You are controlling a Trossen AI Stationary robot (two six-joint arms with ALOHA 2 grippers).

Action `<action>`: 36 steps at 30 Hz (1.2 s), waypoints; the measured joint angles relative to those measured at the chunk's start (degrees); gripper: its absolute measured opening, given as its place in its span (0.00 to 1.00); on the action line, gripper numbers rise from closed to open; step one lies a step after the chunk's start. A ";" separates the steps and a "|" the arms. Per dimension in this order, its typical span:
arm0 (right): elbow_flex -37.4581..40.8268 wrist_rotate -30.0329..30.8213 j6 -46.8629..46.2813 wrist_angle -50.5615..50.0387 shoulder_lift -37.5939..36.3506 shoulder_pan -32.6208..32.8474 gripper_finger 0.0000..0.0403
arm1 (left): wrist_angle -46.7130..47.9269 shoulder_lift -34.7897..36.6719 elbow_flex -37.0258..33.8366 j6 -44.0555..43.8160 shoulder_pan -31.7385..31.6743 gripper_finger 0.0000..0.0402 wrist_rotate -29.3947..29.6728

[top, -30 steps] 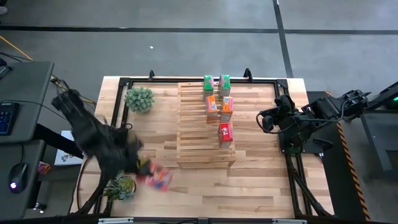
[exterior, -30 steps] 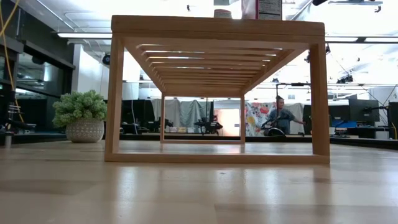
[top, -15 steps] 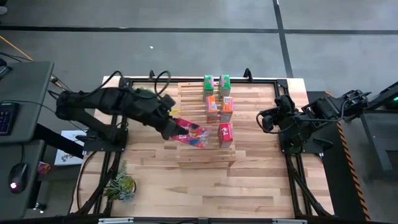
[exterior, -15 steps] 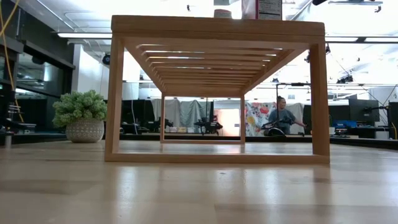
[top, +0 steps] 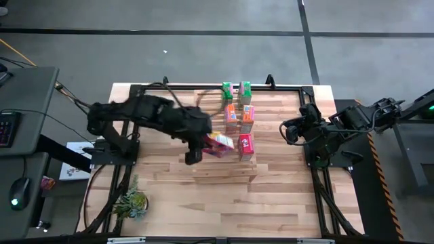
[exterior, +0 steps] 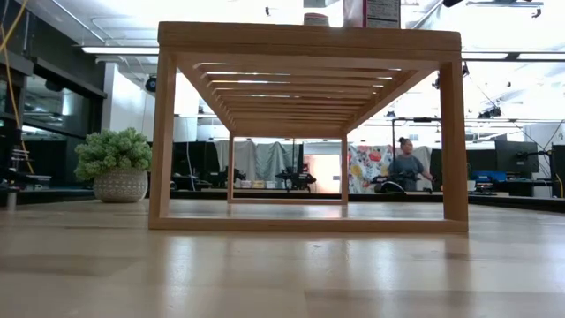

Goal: Stack cereal on shelf
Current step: Put the red cereal box on the shelf

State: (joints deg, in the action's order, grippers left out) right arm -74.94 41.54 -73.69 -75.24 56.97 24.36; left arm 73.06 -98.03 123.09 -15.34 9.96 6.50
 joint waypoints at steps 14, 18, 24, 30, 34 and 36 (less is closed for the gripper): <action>0.00 0.22 -2.45 -0.23 0.00 0.00 0.00 | -1.19 -7.89 0.02 42.20 2.55 0.34 1.74; 0.00 0.19 -3.25 -0.32 0.00 0.00 0.00 | -0.32 -9.11 0.02 47.95 3.57 0.34 5.73; 0.00 0.17 -3.89 -0.35 0.04 0.00 0.00 | -0.30 -9.62 0.02 53.01 4.11 0.34 9.54; 0.00 0.40 -3.91 -0.35 0.07 0.00 0.00 | 1.44 -10.03 0.02 53.76 4.09 0.34 8.84; 0.00 0.46 -3.91 -0.35 0.07 0.00 0.00 | 1.54 -10.28 0.00 55.70 4.09 0.34 8.58; 0.00 0.49 -3.91 -0.35 0.07 0.00 0.00 | 1.52 -10.28 0.00 56.09 4.02 0.34 7.80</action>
State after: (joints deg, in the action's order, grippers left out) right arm -74.94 42.03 -77.60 -75.59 57.04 24.36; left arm 74.59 -108.31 123.09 40.75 13.97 14.30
